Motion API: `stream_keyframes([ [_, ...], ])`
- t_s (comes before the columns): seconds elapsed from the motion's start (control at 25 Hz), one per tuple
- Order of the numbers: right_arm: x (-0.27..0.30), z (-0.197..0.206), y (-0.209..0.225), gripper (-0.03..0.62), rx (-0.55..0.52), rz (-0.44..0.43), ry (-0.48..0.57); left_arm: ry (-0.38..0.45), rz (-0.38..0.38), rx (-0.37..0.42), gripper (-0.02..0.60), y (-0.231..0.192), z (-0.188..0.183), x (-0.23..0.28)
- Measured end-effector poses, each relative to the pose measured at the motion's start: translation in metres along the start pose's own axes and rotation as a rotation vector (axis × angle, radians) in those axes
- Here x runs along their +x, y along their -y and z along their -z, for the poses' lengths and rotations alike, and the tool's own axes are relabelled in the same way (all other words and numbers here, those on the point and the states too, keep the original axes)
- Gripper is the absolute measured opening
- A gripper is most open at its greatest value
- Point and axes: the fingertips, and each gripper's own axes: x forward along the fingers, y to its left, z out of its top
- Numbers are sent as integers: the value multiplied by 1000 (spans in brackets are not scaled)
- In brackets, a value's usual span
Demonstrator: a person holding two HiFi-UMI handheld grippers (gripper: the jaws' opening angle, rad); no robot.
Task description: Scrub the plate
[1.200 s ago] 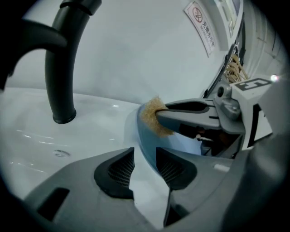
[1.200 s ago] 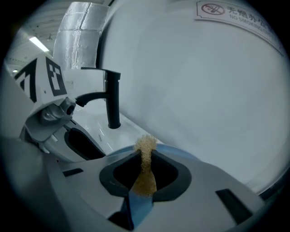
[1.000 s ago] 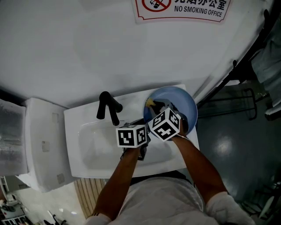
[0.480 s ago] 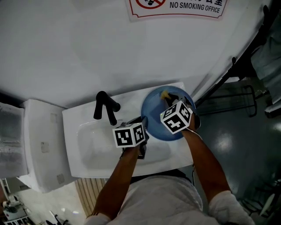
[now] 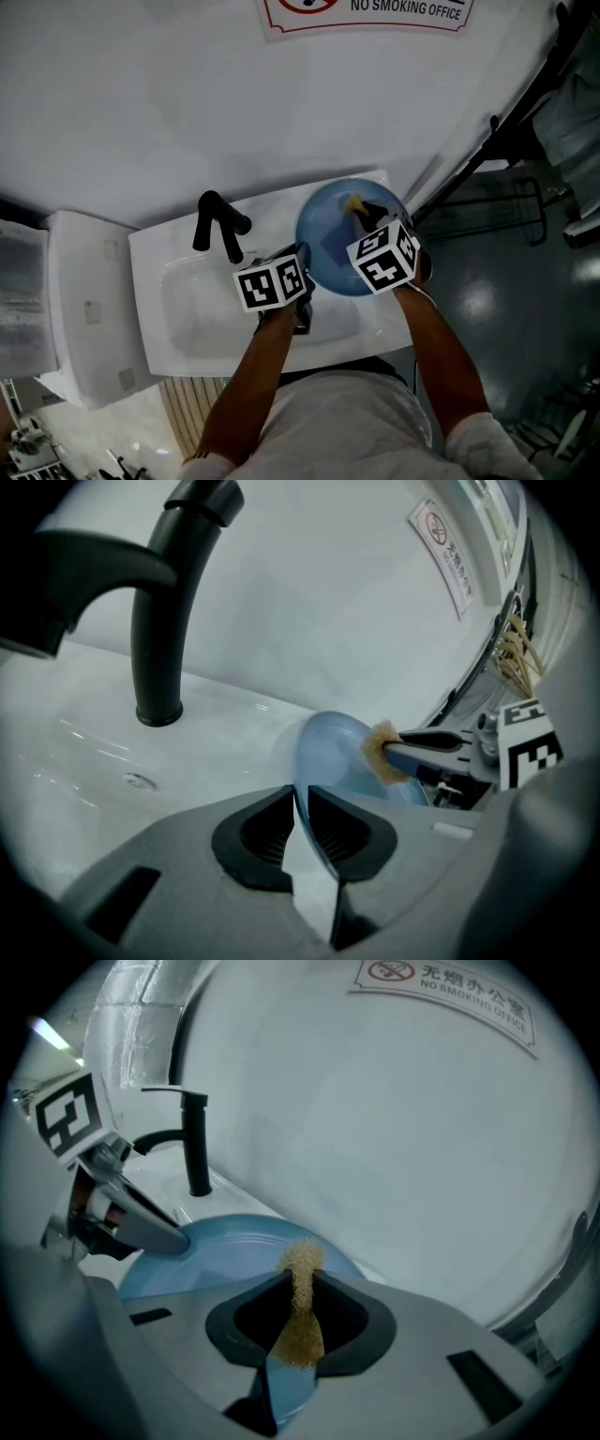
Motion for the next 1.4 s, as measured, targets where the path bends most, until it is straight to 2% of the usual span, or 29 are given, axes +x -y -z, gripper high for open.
stream_keyframes([
  [0.28,0,-26,-62,63,29,-145,44,26,-31,-64,50,-2,0,-1],
  [0.4,7,-28,-83,63,30,-206,28,35,-40,-85,46,-1,0,0],
  [0.52,14,-22,-92,63,16,-224,-4,39,-46,-105,42,-2,1,0],
  [0.76,16,-7,-74,63,-5,-181,-40,48,-54,-122,38,-3,1,0],
  [1.2,-2,47,15,63,76,-9,-120,50,-59,-134,37,-3,1,1],
  [1.4,-12,47,17,63,81,7,-104,55,-64,-145,34,-4,0,1],
])
